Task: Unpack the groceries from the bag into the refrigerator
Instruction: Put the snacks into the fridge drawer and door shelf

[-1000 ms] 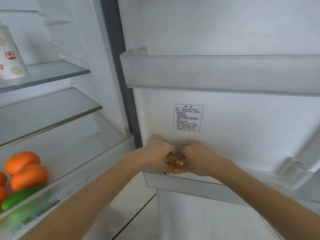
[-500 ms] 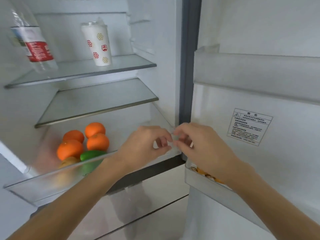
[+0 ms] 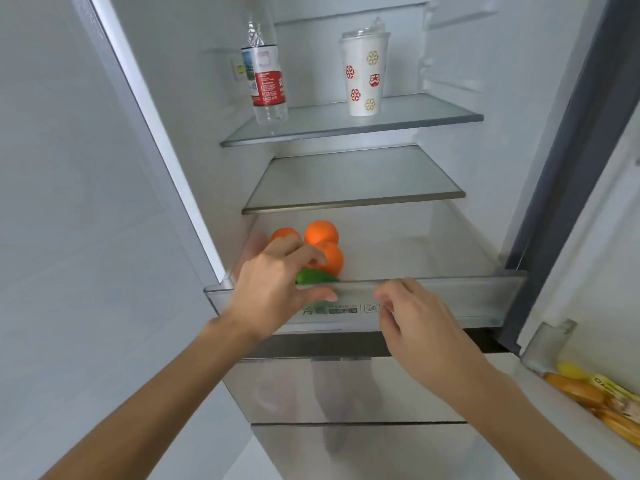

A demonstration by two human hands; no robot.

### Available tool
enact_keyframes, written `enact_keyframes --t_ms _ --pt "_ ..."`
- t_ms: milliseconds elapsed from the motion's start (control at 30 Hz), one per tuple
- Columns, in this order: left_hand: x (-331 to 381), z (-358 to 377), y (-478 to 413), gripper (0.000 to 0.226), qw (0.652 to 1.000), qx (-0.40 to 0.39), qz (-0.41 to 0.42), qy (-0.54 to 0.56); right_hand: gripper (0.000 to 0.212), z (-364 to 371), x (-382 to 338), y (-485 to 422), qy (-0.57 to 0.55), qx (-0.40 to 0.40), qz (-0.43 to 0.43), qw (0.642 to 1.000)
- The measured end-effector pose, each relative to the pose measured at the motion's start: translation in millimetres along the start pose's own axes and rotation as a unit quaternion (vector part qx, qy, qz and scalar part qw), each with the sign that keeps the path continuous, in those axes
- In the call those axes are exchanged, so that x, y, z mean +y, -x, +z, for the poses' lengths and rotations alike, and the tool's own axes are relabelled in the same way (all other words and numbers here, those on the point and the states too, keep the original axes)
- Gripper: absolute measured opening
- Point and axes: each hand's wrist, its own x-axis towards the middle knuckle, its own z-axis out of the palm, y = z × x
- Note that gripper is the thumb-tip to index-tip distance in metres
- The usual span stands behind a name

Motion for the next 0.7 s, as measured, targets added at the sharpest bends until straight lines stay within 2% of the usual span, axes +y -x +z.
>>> enact_keyframes --t_ms 100,233,400,700 --pt "-3 8 -6 0.048 1.0 0.004 -0.018 -0.003 0.022 4 2 -12 0.003 -0.016 0.002 1.0" --pt "-15 23 -24 0.059 0.999 0.03 -0.025 -0.007 0.025 12 5 -38 0.009 0.01 0.016 1.0" --pt "-35 46 -56 0.082 0.995 0.019 -0.02 -0.101 0.029 23 10 -76 0.038 0.026 0.026 0.999" --pt "-73 82 -111 0.08 0.99 -0.022 -0.018 -0.138 0.032 36 27 -148 0.065 0.016 0.041 0.997"
